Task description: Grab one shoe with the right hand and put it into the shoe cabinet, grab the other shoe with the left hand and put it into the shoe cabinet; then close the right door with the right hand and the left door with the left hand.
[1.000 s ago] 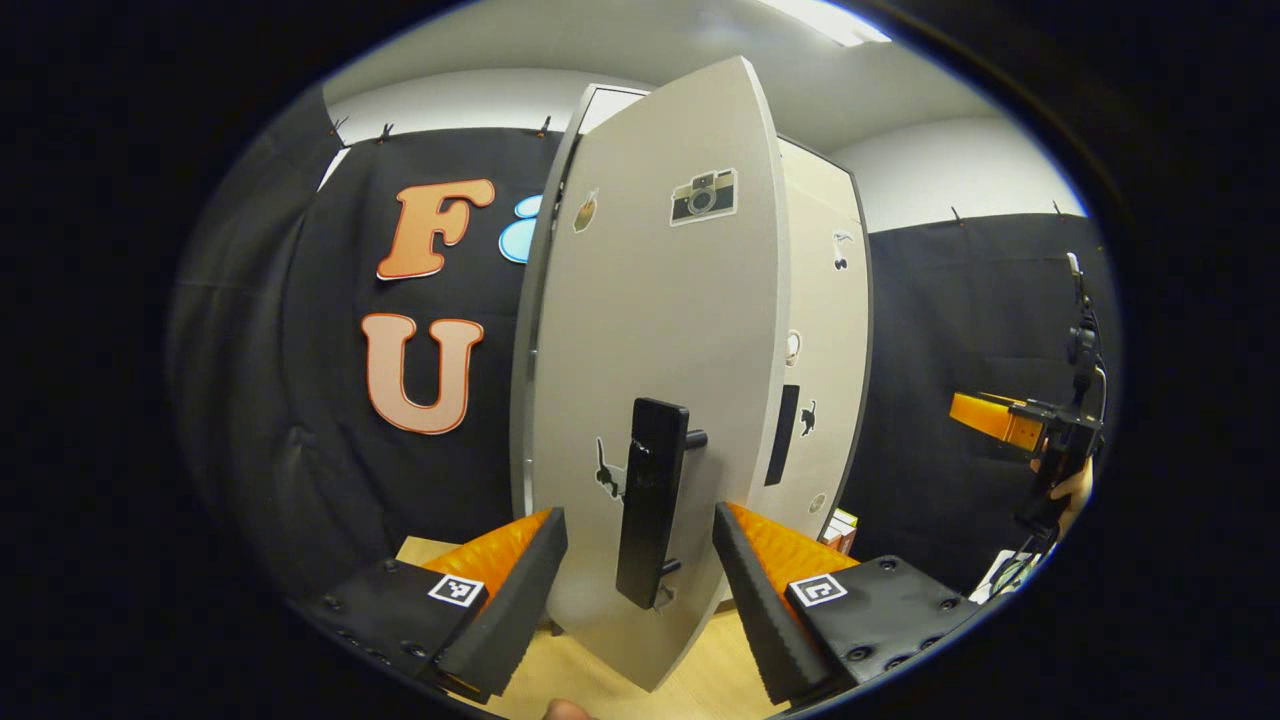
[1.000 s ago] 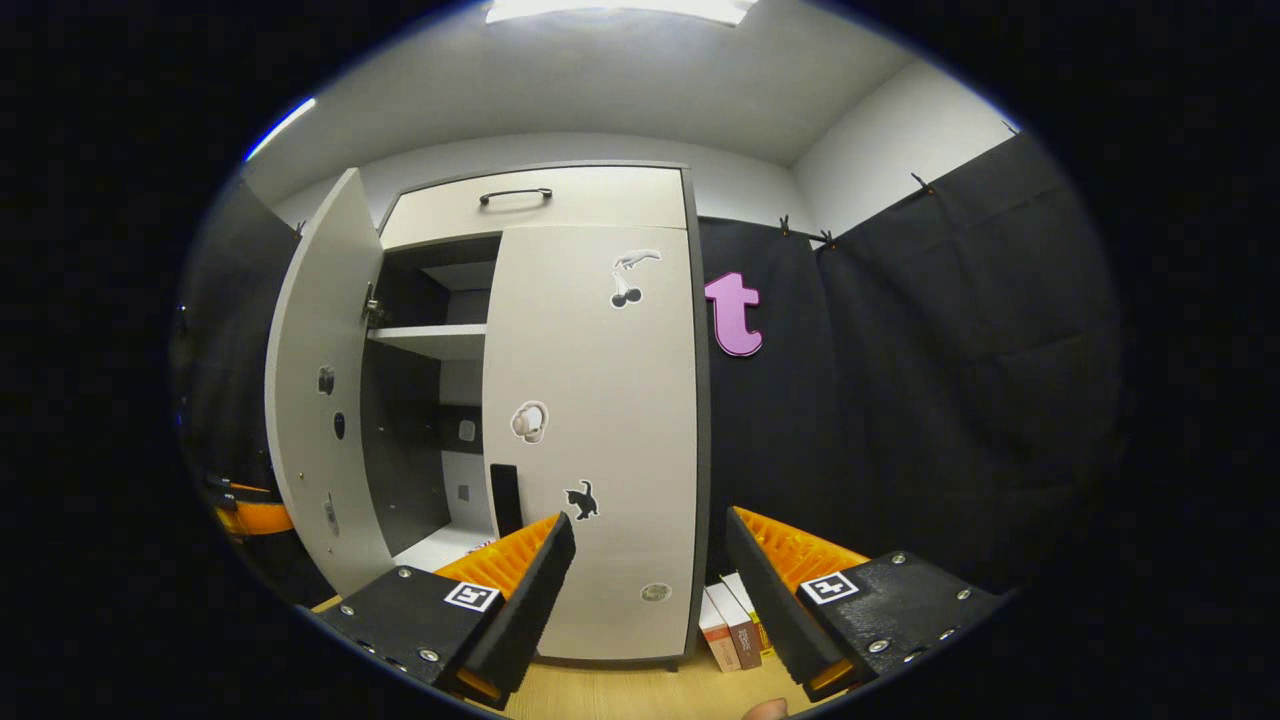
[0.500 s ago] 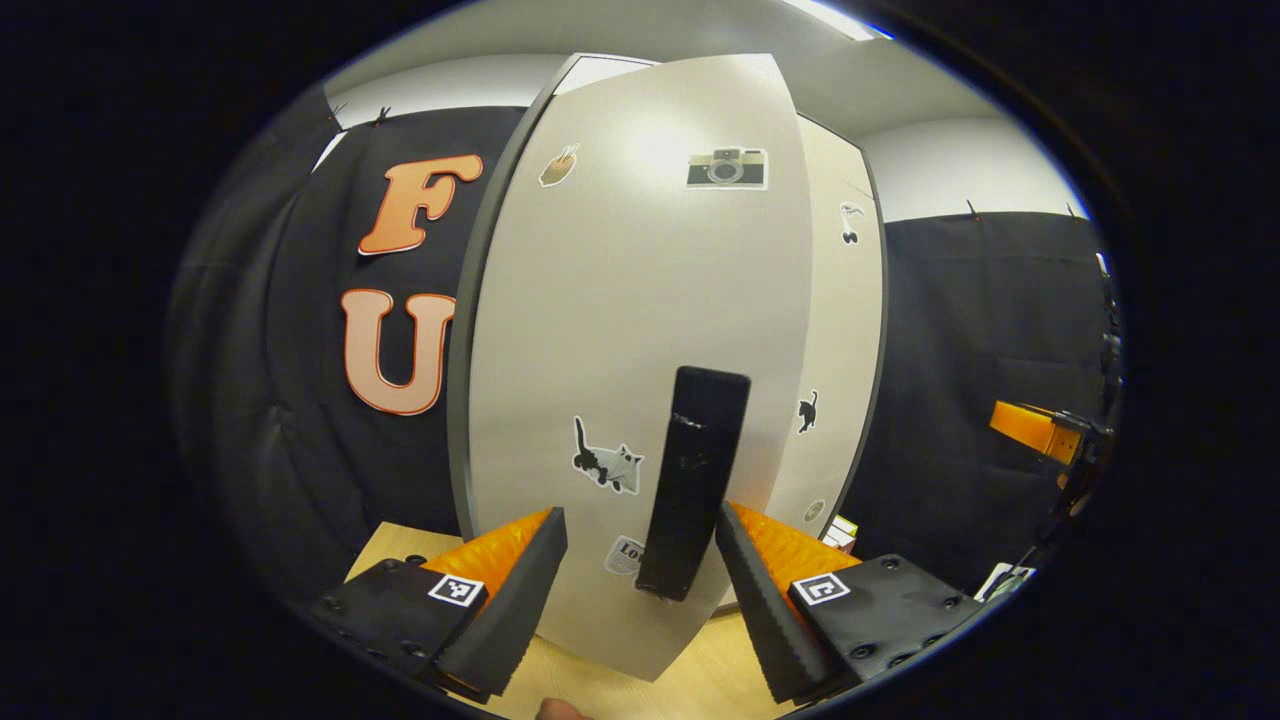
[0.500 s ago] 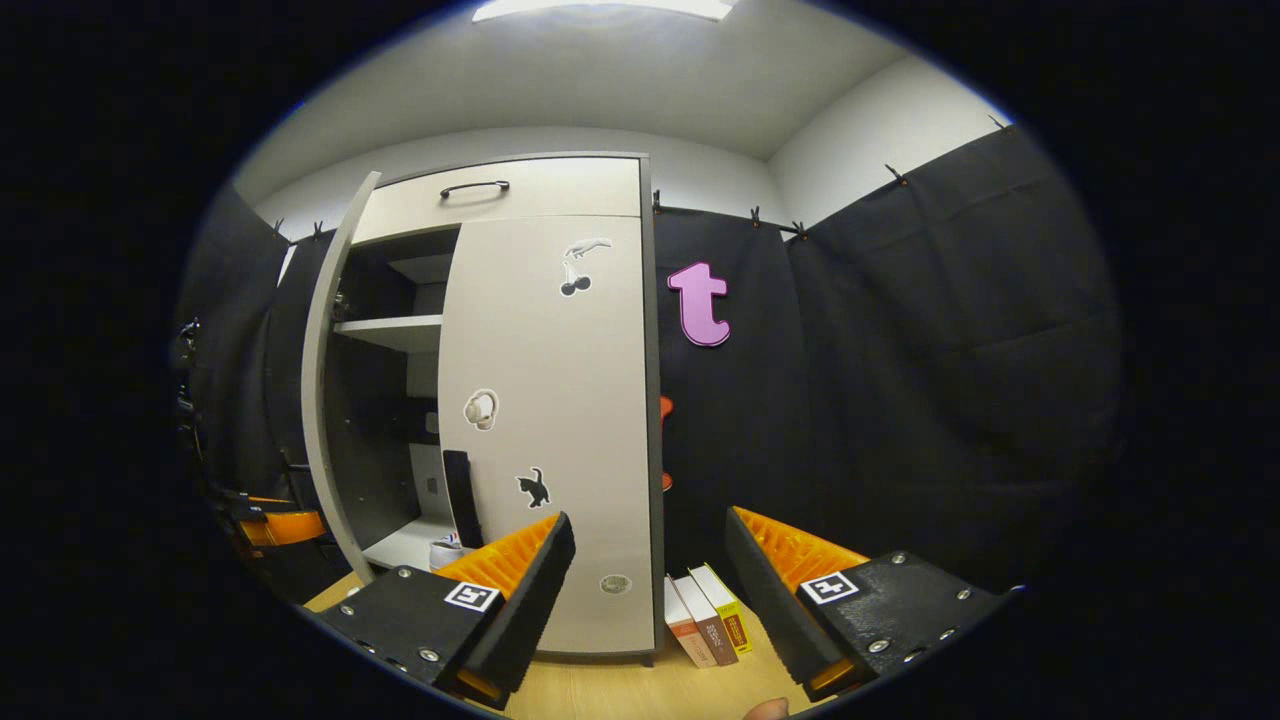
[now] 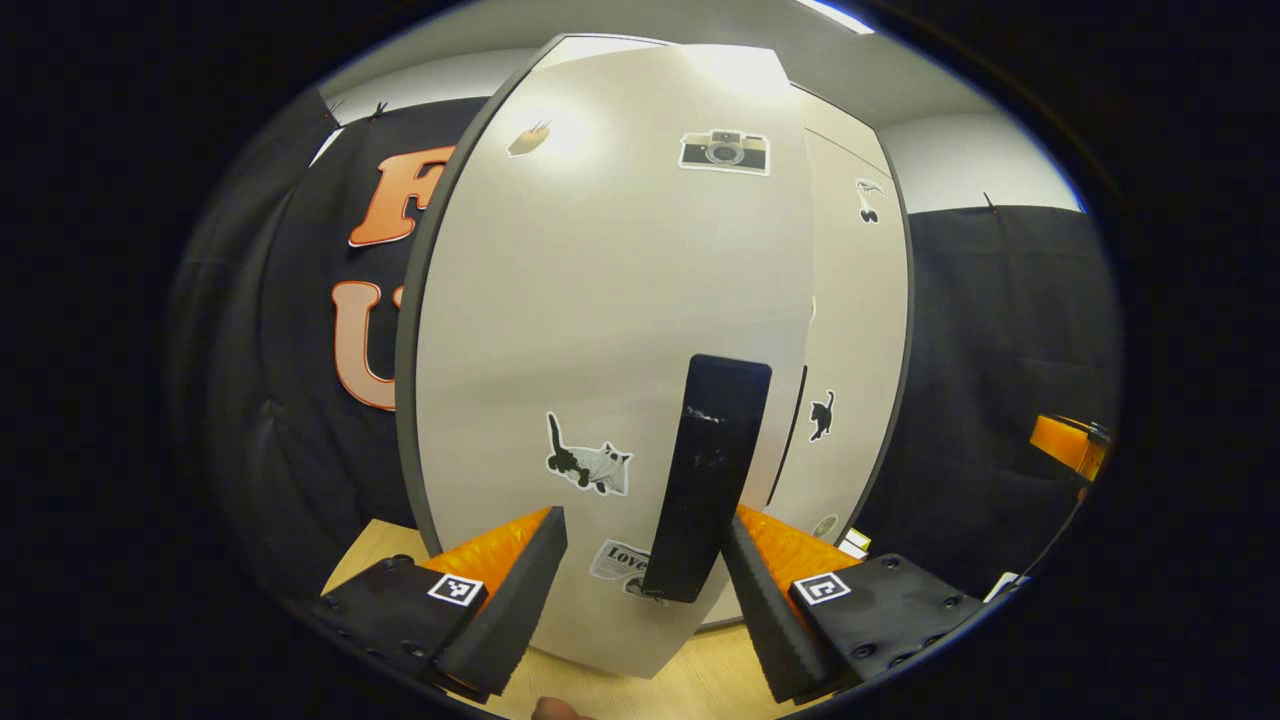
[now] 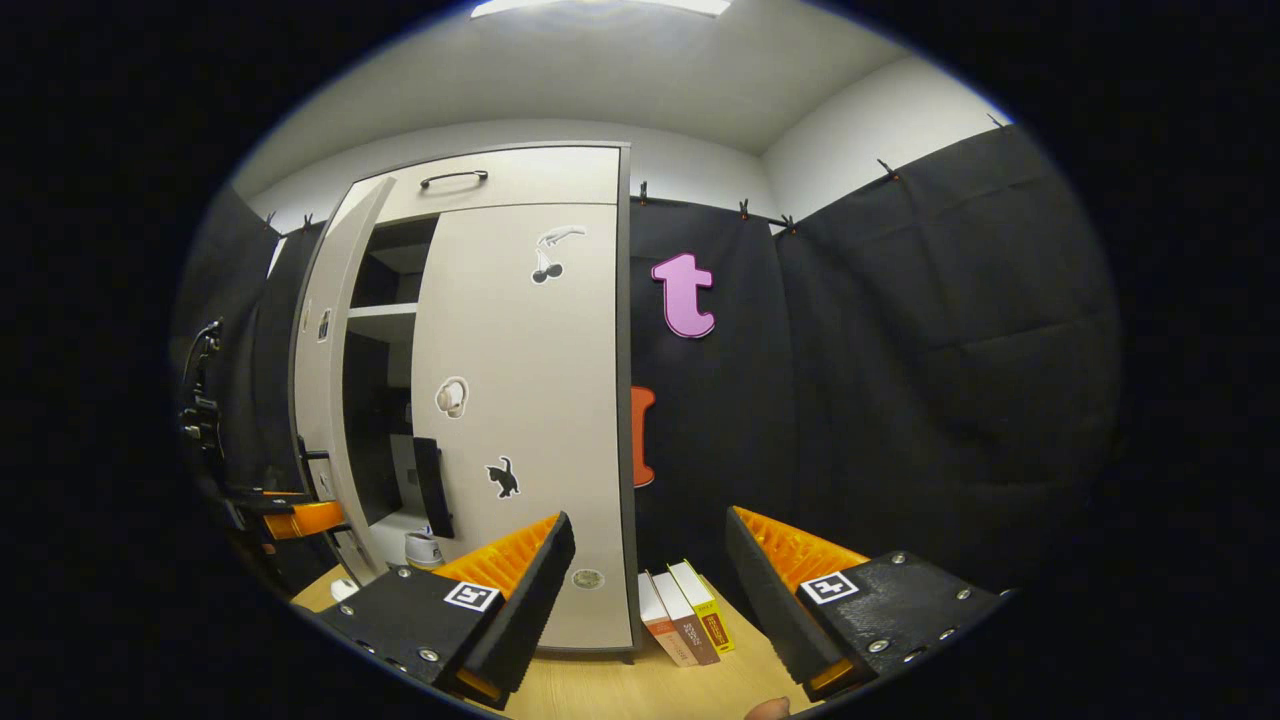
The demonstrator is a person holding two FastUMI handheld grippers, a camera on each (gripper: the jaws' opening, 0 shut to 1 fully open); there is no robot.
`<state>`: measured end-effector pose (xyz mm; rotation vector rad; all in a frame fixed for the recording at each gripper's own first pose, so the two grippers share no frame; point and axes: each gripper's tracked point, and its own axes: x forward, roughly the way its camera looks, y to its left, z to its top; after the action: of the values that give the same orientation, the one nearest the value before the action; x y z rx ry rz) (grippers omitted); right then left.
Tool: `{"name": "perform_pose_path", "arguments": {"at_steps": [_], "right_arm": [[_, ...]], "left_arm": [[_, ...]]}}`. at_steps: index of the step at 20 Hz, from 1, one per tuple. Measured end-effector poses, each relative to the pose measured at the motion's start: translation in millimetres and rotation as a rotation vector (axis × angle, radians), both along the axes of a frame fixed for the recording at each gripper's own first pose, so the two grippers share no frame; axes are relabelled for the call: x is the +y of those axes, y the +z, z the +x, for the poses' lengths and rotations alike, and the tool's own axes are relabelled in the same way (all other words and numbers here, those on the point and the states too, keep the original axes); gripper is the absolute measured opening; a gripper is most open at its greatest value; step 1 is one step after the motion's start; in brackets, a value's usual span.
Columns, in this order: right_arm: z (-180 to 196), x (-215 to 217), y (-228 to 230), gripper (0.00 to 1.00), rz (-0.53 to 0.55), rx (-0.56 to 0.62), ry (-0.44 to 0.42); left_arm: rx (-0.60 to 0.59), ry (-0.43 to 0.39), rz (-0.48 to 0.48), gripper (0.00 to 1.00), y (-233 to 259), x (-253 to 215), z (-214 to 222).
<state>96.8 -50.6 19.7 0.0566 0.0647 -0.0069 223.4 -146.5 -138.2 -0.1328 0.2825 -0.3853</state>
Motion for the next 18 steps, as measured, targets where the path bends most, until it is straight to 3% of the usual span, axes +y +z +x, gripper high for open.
{"name": "perform_pose_path", "arguments": {"at_steps": [18], "right_arm": [[53.3,9.0,-9.7,0.94,0.029,0.042,0.069]], "left_arm": [[-0.024,0.127,0.164,0.98,0.3,-16.7,37.3]]}}
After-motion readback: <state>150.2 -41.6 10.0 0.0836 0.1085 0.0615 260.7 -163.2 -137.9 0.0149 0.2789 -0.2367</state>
